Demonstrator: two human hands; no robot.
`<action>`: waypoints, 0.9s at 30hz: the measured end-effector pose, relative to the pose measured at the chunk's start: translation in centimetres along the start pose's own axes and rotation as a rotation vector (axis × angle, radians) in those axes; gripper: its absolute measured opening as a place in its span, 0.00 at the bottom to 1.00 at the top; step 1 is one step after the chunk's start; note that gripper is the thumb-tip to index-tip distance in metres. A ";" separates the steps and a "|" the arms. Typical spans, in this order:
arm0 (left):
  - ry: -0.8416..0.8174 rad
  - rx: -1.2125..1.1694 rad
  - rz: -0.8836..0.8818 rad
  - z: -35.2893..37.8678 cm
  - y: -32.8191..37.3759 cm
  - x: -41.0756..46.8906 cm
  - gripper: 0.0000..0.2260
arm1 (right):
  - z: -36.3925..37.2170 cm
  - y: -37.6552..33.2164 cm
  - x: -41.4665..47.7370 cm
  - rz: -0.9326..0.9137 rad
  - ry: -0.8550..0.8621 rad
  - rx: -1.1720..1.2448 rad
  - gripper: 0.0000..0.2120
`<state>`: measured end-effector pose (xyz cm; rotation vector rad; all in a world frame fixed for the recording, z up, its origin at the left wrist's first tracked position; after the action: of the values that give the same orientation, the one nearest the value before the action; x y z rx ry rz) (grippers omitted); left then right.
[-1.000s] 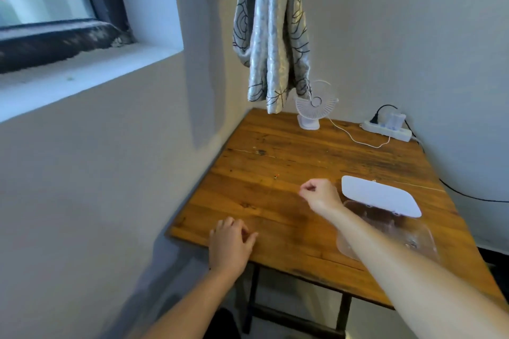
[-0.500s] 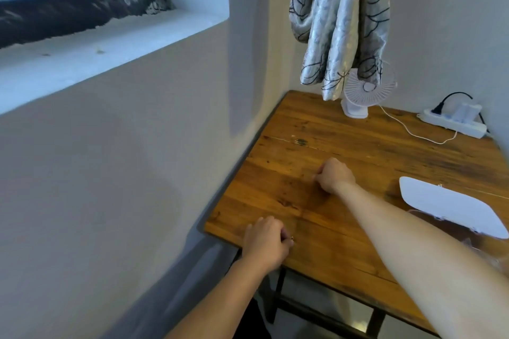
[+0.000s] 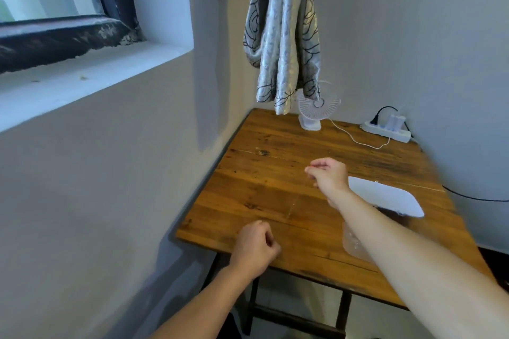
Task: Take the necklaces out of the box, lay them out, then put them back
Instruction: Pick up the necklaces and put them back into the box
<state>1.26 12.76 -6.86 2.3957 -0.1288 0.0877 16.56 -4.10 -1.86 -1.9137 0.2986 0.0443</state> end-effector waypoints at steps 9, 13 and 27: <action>-0.097 -0.384 0.155 5.5 12.2 -0.7 0.11 | -15.8 0.0 -4.1 0.145 -0.019 0.488 0.07; -0.154 -0.371 0.296 9.6 18.7 -1.4 0.05 | -22.8 1.7 -5.0 0.151 0.011 0.480 0.09; -0.149 0.368 0.778 21.2 27.2 -0.9 0.04 | -32.8 12.2 -0.4 0.165 0.229 0.136 0.11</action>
<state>-2.22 -21.47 -4.28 2.5664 -1.1975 0.3135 9.66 -38.45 -1.28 -1.7573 0.5983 -0.0839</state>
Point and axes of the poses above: each hand's wrist, its own x-axis towards the middle knuckle, its own z-axis out of the palm, y = z × x, the point moved 6 cm from there along x, towards the middle knuckle, and after that the axes turned 8 degrees about z, right-handed, at the moved point
